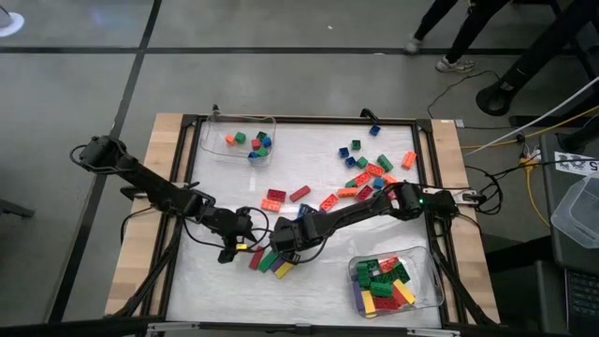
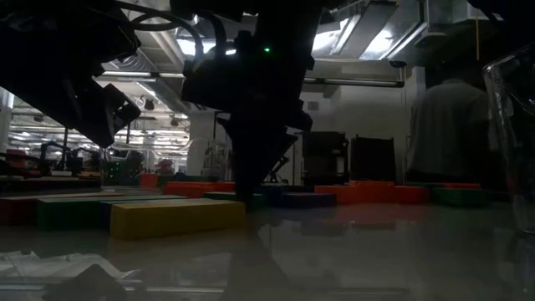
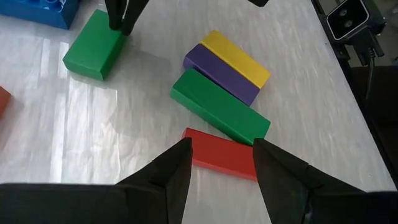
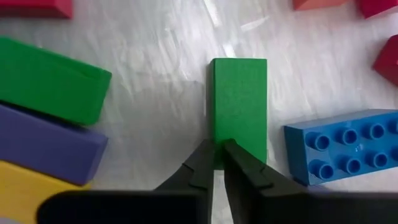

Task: Sort blocks by size
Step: Put the rectangular green block into the bottom transparent bin

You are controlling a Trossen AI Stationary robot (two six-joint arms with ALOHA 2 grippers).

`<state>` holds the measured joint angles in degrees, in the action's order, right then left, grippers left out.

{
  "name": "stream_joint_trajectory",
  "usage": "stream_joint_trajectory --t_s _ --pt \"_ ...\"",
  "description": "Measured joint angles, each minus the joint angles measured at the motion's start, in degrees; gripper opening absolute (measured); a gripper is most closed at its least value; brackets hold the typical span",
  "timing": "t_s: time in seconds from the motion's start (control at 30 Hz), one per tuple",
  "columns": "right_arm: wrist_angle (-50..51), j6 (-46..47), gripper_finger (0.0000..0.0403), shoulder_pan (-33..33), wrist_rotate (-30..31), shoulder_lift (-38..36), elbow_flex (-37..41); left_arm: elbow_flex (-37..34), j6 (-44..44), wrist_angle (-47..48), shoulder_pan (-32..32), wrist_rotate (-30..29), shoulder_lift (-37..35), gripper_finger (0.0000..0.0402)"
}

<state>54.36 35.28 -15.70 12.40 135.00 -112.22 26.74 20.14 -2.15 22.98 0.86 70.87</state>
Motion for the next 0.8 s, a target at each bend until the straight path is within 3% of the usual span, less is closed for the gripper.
stream_joint_trajectory --t_s 0.17,0.53,0.8 --pt "-0.32 -3.29 0.0066 0.00 -0.11 0.00 0.00 0.00 -0.04 0.00 0.01 0.00 0.00 0.0159" --pt "1.91 -4.55 0.0169 0.00 -2.11 0.28 -3.61 0.00 -0.18 -0.01 0.01 -0.04 0.00 0.0159" --pt "3.12 -7.12 0.0190 0.00 0.14 0.26 -6.65 0.00 0.02 -0.07 0.02 -0.04 0.00 0.0159"
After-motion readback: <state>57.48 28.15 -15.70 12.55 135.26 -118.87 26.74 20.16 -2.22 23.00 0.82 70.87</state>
